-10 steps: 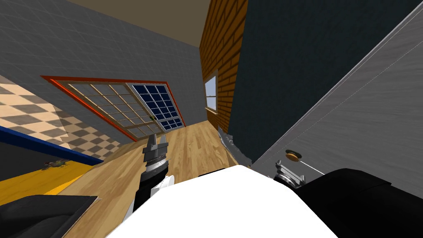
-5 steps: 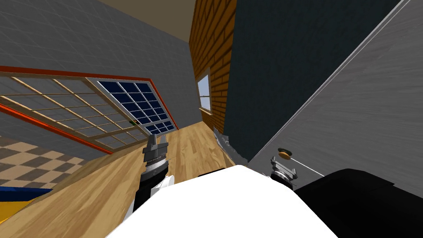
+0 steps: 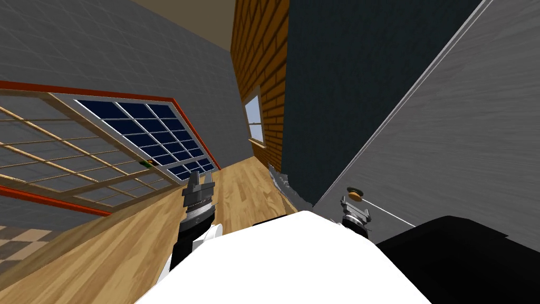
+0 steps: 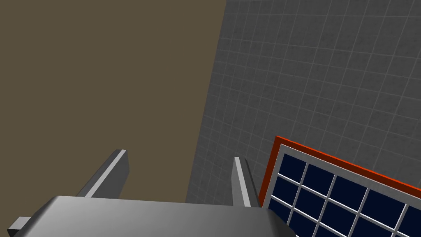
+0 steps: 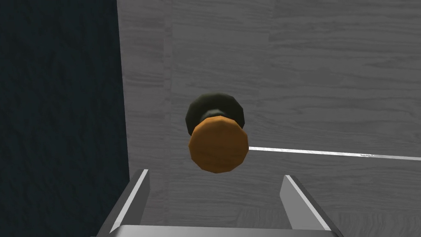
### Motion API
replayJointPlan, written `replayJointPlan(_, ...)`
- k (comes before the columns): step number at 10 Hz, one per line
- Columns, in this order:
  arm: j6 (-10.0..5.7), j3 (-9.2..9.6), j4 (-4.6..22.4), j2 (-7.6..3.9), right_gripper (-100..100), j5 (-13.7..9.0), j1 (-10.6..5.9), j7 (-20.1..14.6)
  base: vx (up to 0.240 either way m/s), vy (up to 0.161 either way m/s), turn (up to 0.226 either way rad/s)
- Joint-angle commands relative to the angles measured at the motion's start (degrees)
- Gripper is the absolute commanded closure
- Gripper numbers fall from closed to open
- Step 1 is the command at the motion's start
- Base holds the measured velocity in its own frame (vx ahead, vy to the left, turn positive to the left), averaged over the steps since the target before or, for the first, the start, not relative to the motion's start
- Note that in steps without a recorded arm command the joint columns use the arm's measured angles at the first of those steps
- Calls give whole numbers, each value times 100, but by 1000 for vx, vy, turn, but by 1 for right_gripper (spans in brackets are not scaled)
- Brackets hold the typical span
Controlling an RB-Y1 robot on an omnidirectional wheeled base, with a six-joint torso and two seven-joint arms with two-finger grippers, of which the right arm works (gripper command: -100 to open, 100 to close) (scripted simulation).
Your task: Pull the door open
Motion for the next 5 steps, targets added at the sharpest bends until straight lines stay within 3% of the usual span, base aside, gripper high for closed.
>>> replayJointPlan(1,3,9,32,-15,-100,232,-43,-147,103,-70,-230)
replayJointPlan(5,-11,35,175,-51,-100,778,-192,-455,119,-71,-184)
